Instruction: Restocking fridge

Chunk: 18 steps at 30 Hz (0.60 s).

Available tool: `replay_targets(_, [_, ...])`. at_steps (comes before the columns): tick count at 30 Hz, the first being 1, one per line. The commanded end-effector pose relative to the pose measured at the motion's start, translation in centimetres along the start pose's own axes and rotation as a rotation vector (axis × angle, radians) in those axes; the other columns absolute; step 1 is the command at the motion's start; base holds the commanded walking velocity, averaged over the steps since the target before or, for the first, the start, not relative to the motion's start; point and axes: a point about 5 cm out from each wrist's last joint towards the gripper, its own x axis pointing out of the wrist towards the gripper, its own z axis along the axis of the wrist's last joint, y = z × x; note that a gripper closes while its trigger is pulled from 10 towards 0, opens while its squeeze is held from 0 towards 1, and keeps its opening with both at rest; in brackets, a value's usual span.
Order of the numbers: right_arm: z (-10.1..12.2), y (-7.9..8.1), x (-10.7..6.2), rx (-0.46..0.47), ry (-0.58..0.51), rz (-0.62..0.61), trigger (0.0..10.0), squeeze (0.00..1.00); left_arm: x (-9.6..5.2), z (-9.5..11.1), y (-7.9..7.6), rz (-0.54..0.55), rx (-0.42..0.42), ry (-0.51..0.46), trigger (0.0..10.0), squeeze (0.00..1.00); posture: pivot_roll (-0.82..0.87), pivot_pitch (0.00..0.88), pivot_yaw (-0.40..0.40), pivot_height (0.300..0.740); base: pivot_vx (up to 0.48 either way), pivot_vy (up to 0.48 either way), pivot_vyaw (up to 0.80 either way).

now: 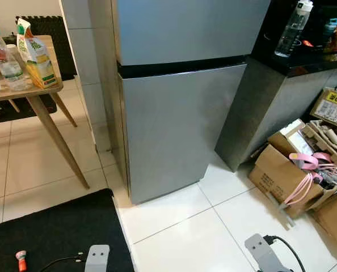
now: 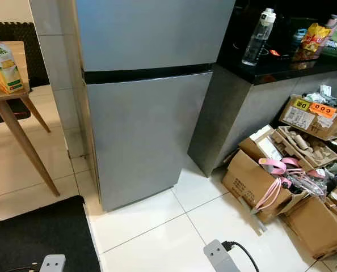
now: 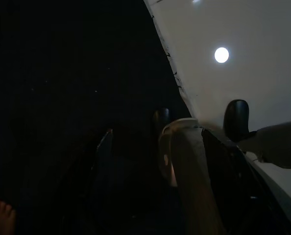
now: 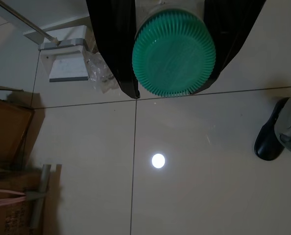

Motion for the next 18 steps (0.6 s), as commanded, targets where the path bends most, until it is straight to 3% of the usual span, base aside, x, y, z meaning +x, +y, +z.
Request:
replay_targets(1, [-0.1,-1.0,-0.1,0.004,0.006,-0.028,10.0,0.0,-0.1,-0.7,-0.2,-0.013,0.025,0.023,10.0,0.0,0.0,0.01,-0.088,0.74,0.0,0.0,0.0])
replay_targets(6, [-0.4,-1.9,-0.3,0.072,0.01,-0.077,10.0,0.0,-0.2,-1.5,-0.5,-0.037,0.074,0.059,10.0,0.0,-0.03,0.008,-0.046,0.74,0.0,0.0,0.0])
replay_targets(18, [-3.0,-4.0,-1.1,0.227,0.053,-0.188,10.0,0.0,-0.1,0.0,0.8,-0.027,0.133,0.038,10.0,0.0,-0.06,0.005,-0.006,0.74,0.0,0.0,0.0])
